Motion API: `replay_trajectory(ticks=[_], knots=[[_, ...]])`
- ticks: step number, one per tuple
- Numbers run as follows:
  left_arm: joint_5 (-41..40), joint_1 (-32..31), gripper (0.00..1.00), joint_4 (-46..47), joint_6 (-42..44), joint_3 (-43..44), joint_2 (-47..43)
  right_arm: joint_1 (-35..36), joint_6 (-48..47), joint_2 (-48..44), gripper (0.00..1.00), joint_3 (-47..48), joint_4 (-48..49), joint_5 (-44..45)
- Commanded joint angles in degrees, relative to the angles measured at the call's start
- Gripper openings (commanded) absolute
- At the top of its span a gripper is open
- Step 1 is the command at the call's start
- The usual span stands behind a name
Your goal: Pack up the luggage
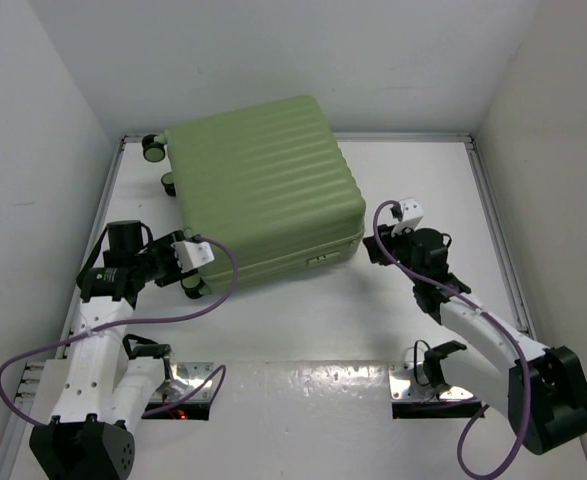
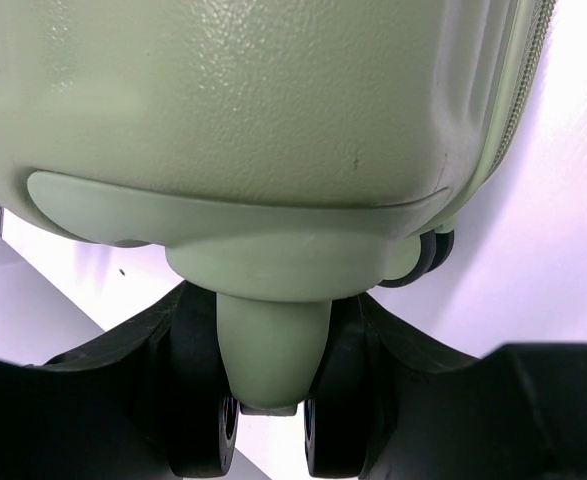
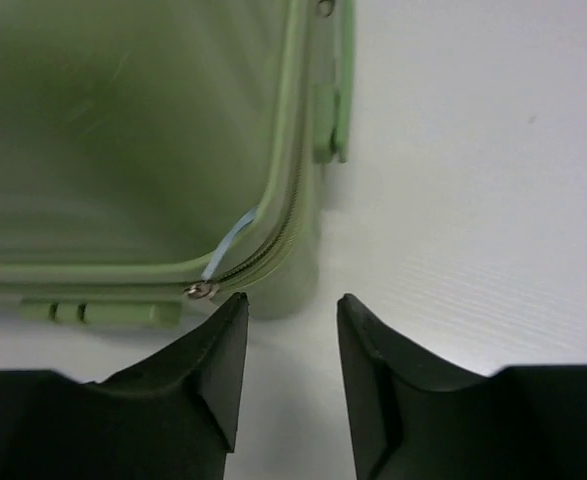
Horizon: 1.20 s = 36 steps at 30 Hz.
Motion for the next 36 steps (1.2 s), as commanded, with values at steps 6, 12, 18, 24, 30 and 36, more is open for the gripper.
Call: replay_trajectory(ticks=[6, 12, 18, 24, 30, 36], knots=[[-7.7, 3.2, 0.00, 1.9, -4.7, -2.5, 1.6, 3.6, 1.1, 0.2, 0.53, 2.3, -1.1, -3.4], [-7.2, 3.2, 0.00, 1.9, -4.7, -2.5, 1.0, 7.9, 3.2, 3.5, 0.61, 6.8, -6.7, 3.7], [-7.2, 3.2, 0.00, 1.9, -4.1, -2.5, 1.0, 9.1, 2.3, 8.9, 0.59, 10.2, -6.0, 10.8], [-7.2, 3.2, 0.00, 1.9, -4.1, -3.1, 1.0, 8.1, -0.3, 12.0, 0.49, 11.7, -3.4, 9.4], [-7.2, 3.2, 0.00, 1.9, -3.6, -3.6, 1.0, 4.8, -3.1, 10.0, 0.42, 9.4, -1.3, 2.2], [-7.2, 3.2, 0.00, 2.5, -3.1, -3.6, 1.0, 0.4, -5.5, 8.0, 0.35, 8.0, -1.2, -3.1]])
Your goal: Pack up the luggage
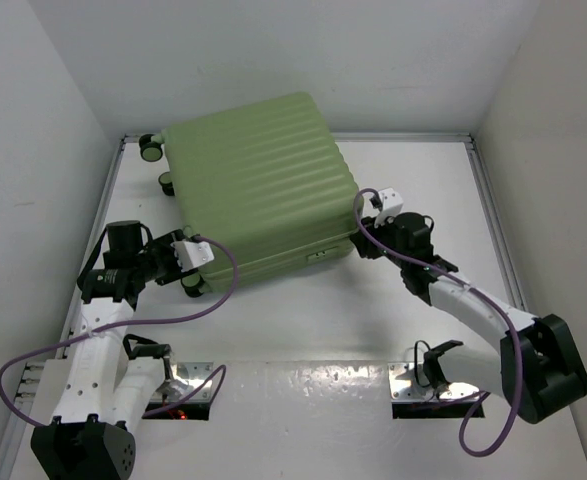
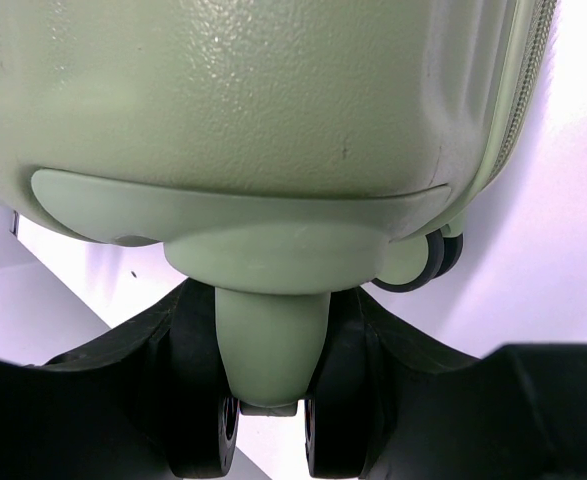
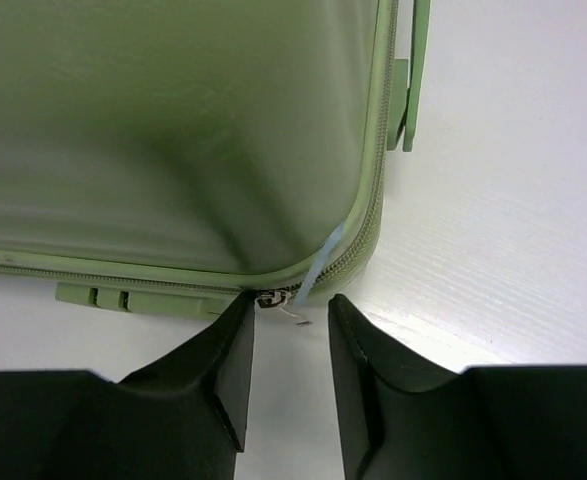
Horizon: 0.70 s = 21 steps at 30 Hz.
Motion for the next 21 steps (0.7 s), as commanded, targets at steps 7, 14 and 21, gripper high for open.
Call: replay_trajectory(ticks=[7, 14, 21], knots=[[-7.5, 2.9, 0.00, 0.6, -3.1, -2.5, 2.6, -5.9, -4.2, -1.5, 0.31, -0.4, 5.0, -2.5], [-7.5, 2.9, 0.00, 0.6, -3.1, -2.5, 2.6, -6.7, -4.1, -1.2, 0.27, -0.8, 6.3, -5.3], [-7.5, 2.9, 0.00, 0.6, -3.1, -2.5, 2.6, -8.7, -4.8, -1.7, 0.24, -1.6, 6.3, -8.1]])
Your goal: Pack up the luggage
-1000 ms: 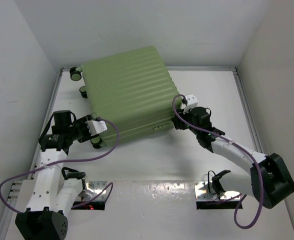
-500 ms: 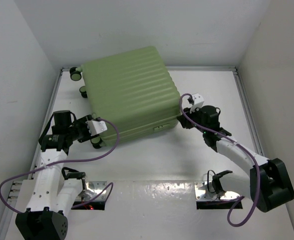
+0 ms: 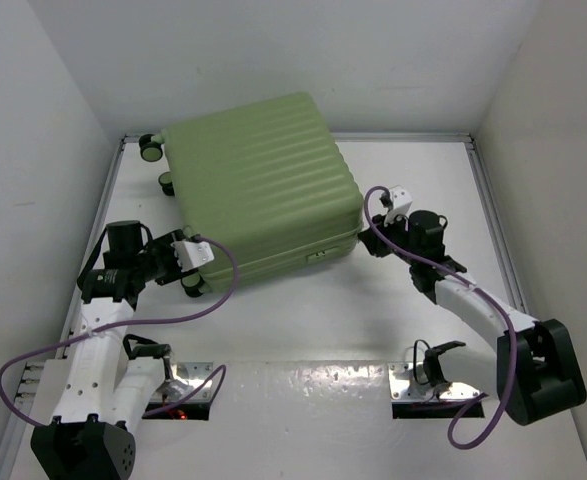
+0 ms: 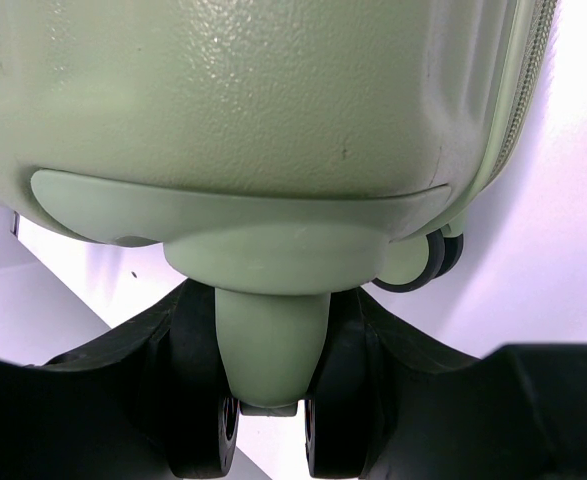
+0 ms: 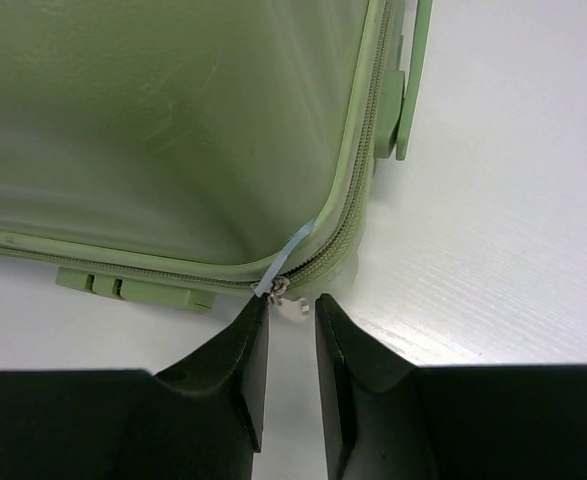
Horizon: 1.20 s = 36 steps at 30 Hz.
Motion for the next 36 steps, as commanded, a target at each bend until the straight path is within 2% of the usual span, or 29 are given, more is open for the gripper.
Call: replay_trajectory(ticks=[1, 8, 14, 19, 22, 23, 25, 26, 30, 31, 36], knots=[[-7.5, 2.9, 0.00, 0.5, -3.2, -2.5, 2.5, -2.5, -2.8, -1.3, 0.24, -0.2, 3.9, 2.0], [-6.9, 2.9, 0.00, 0.5, -3.2, -2.5, 2.5, -3.6, -3.6, -1.1, 0.22, -0.7, 4.4, -0.9], [-6.9, 2.9, 0.00, 0.5, -3.2, -2.5, 2.5, -4.4, -5.2, -2.7, 0.36, -2.5, 6.1, -11.1], [-6.9, 2.9, 0.00, 0.5, -2.7, -2.5, 2.5, -5.7, -8.7, -1.3, 0.49, -2.2, 3.4, -17.1], [-6.4, 2.9, 0.00, 0.5, -2.7, -2.5, 3.0, -8.1, -11.3, 1.9, 0.49, -0.3, 2.5, -23.4], [-6.4, 2.9, 0.00, 0.5, -2.7, -1.9, 3.0, -10.3, -10.7, 4.7, 0.48, 0.3, 2.2, -28.1], [-5.7, 2.9, 0.00, 0.5, -2.1, -1.9, 3.0, -12.1, -10.8, 6.5, 0.41, 3.2, 0.8, -31.4], [-5.2, 2.9, 0.00, 0.5, -2.1, -1.4, 3.0, -13.3, -10.9, 9.1, 0.39, 3.7, 0.7, -36.8], [-3.2, 2.9, 0.00, -0.5, -1.5, -0.9, 3.5, -17.4, -8.5, 13.7, 0.35, 7.7, 0.3, -46.5], [-2.6, 2.9, 0.00, -1.1, -1.5, -0.9, 4.2, -17.8, -7.7, 15.3, 0.31, 8.4, 1.2, -49.6], [0.1, 3.4, 0.00, -1.1, -1.5, 0.8, 7.1, -18.7, -5.8, 20.3, 0.30, 10.7, -0.5, -57.8]])
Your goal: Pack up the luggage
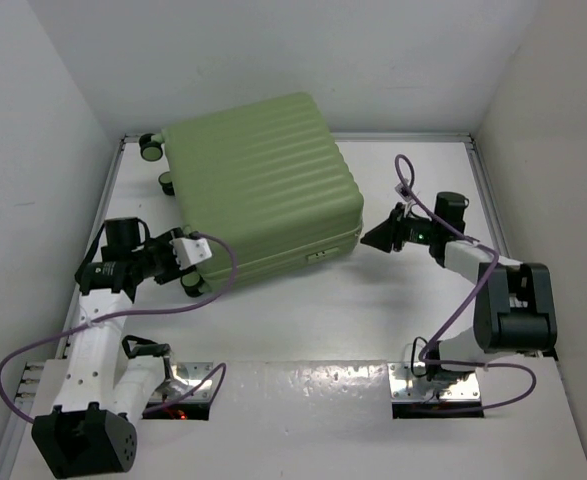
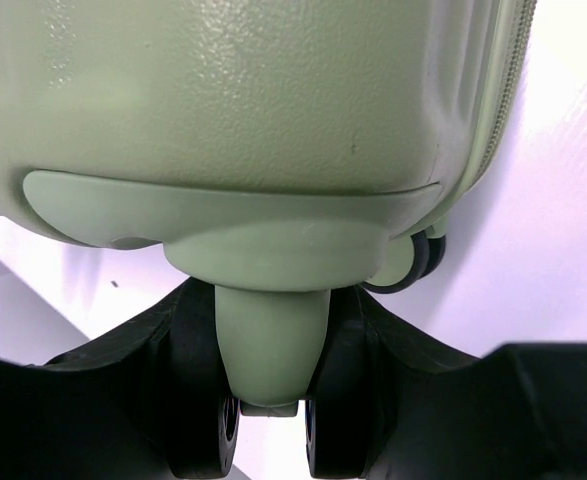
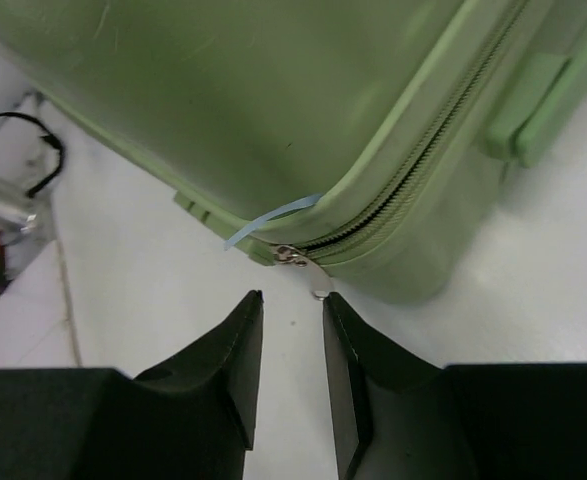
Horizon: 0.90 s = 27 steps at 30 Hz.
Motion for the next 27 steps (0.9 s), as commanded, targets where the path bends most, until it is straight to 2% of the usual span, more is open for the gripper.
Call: replay_trajectory(ticks=[1, 8, 13, 18, 21, 22, 23, 24, 27], knots=[[-2.2, 2.1, 0.00, 0.7, -3.1, -0.6, 5.5, -0.3, 0.6, 2.6, 0.30, 2.9, -0.3, -11.4], [-0.6, 2.6, 0.00, 0.7, -5.2, 2.5, 9.2, -1.0, 0.7, 6.7, 0.33, 3.3, -1.1, -14.9], [-0.6, 2.6, 0.00, 0.7, -5.2, 2.5, 9.2, -1.8, 1.8, 9.6, 0.34, 2.5, 3.8, -16.0], [-0.6, 2.6, 0.00, 0.7, -4.6, 1.8, 8.6, -2.5, 10.8, 13.6, 0.45, 3.7, 18.7, -17.8], [1.8, 2.6, 0.00, 0.7, -4.6, 1.8, 8.1, -2.8, 18.5, 17.8, 0.50, 6.2, 28.1, -19.5], [3.0, 2.6, 0.00, 0.0, -4.6, 1.8, 8.1, -2.8, 24.4, 19.1, 0.54, 6.4, 30.4, -20.4], [3.6, 2.6, 0.00, 0.0, -4.6, 2.5, 8.7, -2.8, 27.3, 20.8, 0.55, 6.5, 36.3, -21.0], [4.2, 2.6, 0.00, -1.6, -4.6, 3.5, 9.2, -2.9, 34.1, 21.5, 0.58, 7.0, 45.9, -21.1], [6.2, 2.6, 0.00, -5.3, -3.6, 5.6, 12.6, -2.4, 38.2, 24.1, 0.61, 8.0, 47.6, -22.7]])
